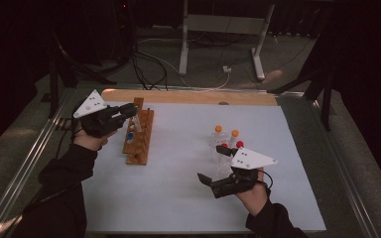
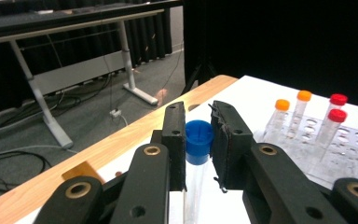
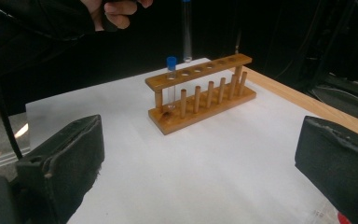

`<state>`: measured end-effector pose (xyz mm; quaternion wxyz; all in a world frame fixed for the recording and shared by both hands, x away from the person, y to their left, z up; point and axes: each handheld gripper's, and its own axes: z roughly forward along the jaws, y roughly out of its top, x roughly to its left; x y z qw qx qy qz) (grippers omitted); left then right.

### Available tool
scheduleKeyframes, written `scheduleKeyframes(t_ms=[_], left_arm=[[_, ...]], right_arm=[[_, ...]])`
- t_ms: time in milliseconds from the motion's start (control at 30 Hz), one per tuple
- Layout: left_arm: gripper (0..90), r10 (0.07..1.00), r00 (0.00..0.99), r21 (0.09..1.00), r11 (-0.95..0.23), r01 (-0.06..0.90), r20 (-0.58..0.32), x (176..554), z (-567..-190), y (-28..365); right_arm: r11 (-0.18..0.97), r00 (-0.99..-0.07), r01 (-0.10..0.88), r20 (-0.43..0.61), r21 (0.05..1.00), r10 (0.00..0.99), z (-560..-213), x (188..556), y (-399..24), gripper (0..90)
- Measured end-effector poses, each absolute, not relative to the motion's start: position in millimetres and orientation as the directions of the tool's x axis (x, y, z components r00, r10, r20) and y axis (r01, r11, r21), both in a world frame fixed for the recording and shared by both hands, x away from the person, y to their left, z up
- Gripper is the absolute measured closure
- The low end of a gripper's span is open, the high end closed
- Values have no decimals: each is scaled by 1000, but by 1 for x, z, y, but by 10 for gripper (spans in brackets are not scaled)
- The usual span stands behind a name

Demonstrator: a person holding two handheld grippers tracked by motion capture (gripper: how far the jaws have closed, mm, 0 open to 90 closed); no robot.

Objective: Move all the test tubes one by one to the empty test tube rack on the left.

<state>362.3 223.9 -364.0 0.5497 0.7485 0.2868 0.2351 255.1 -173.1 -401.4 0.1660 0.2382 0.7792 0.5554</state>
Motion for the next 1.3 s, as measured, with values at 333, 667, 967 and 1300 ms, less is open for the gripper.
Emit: scheduleKeyframes(t_ms=[333, 667, 967, 1300], left_arm=[[776, 731, 682, 947, -238, 215, 29, 374, -381, 238], [776, 755, 655, 936, -233, 264, 3, 383, -403, 244], [776, 760, 649, 929, -219, 299, -30, 384, -420, 246], [776, 761, 646, 924, -202, 325, -61, 385, -440, 247]], right_arm=[[265, -830, 195, 15, 944, 558, -402, 256, -175, 13], [256, -836, 188, 17, 948, 549, -402, 256, -176, 13], [240, -849, 143, -5, 960, 528, -404, 255, -176, 13], [230, -868, 81, -45, 970, 495, -404, 253, -175, 19]])
